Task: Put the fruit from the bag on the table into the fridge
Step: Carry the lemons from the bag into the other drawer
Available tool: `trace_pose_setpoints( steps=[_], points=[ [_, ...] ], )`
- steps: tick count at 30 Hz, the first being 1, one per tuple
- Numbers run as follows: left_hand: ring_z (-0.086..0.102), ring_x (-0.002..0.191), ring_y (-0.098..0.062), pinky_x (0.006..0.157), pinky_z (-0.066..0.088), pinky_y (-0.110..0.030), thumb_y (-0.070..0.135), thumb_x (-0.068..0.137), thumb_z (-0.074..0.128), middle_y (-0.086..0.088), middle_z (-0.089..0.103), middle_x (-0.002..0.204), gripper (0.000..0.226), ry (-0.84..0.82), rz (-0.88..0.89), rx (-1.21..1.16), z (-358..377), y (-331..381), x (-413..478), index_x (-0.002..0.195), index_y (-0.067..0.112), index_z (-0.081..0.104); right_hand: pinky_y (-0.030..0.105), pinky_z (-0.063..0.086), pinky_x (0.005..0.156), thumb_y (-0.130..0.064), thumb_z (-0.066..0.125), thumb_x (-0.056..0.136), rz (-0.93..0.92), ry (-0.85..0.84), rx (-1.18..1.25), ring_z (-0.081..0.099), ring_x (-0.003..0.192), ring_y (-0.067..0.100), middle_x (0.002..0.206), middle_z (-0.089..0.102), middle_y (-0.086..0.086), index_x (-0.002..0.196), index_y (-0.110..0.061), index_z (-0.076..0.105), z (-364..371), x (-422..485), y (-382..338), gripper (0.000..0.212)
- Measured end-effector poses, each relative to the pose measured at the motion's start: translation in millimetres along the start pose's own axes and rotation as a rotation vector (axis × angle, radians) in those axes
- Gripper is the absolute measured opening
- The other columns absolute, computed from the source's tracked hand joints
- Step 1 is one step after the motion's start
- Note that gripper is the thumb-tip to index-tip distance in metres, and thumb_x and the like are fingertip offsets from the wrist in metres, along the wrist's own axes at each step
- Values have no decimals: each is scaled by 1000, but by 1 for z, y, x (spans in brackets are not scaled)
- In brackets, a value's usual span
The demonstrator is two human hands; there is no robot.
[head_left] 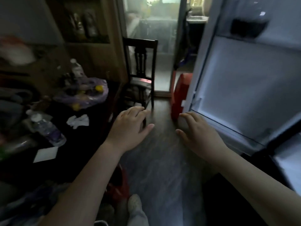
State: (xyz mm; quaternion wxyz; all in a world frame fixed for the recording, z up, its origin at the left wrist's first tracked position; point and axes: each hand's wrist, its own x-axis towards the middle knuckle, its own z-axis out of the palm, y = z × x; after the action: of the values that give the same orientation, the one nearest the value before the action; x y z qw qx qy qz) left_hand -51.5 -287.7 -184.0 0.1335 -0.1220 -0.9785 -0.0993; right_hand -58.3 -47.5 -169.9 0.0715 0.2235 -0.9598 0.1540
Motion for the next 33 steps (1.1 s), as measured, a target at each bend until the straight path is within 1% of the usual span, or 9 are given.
trace_pose_setpoints(
  steps=[4,8,10,13,16,21,26,31,33],
  points=[
    [45,125,-20,101,36,-38,59,88,31,-2,52,133,62,9,-113,20,-3,-71,10,132,21,52,26,31,106,-44,51,92,-113,-51,30,34,134,16,146,38,0,144,-18,33,33,75,-38,60],
    [42,128,-19,103,34,-38,58,91,34,-2,49,136,58,29,-212,26,-2,-139,26,134,22,49,29,35,103,-40,53,92,-214,-88,43,36,132,18,144,40,0,143,-18,33,66,154,-75,59],
    [41,128,-19,103,34,-37,59,91,33,-1,49,137,59,31,-258,20,-2,-171,34,134,22,48,31,36,103,-39,53,92,-244,-112,43,37,132,19,144,40,1,143,-17,34,80,190,-92,59],
    [42,127,-18,100,34,-36,60,89,26,1,49,135,64,28,-306,35,1,-216,44,134,22,48,30,37,100,-37,55,91,-292,-120,64,42,129,21,140,45,2,140,-15,39,102,234,-115,56],
    [45,123,-19,95,38,-37,58,90,28,0,52,131,61,47,-366,37,9,-255,50,132,19,50,29,38,98,-35,55,91,-320,-141,96,44,127,21,137,47,3,138,-15,42,125,269,-131,53],
    [45,124,-20,97,40,-38,55,90,30,-1,50,132,60,61,-483,4,29,-298,57,133,17,46,35,39,101,-33,57,90,-370,-223,120,40,130,23,140,44,4,140,-15,39,161,319,-151,56],
    [37,132,-20,104,34,-37,51,93,36,-4,43,141,58,44,-555,4,42,-333,72,139,16,39,36,42,100,-35,56,90,-436,-265,135,42,128,22,139,45,1,140,-17,38,193,371,-159,56],
    [27,138,-20,109,30,-38,48,95,40,-3,33,149,59,5,-635,-19,66,-366,104,145,18,31,35,38,101,-32,56,90,-444,-340,152,39,131,25,143,42,3,141,-16,37,235,433,-162,56],
    [27,139,-21,111,29,-38,47,96,40,-3,31,150,59,-7,-657,-24,78,-378,122,146,18,30,34,37,100,-29,58,90,-457,-374,159,40,130,26,141,44,5,139,-14,39,254,462,-159,55]
  ],
)
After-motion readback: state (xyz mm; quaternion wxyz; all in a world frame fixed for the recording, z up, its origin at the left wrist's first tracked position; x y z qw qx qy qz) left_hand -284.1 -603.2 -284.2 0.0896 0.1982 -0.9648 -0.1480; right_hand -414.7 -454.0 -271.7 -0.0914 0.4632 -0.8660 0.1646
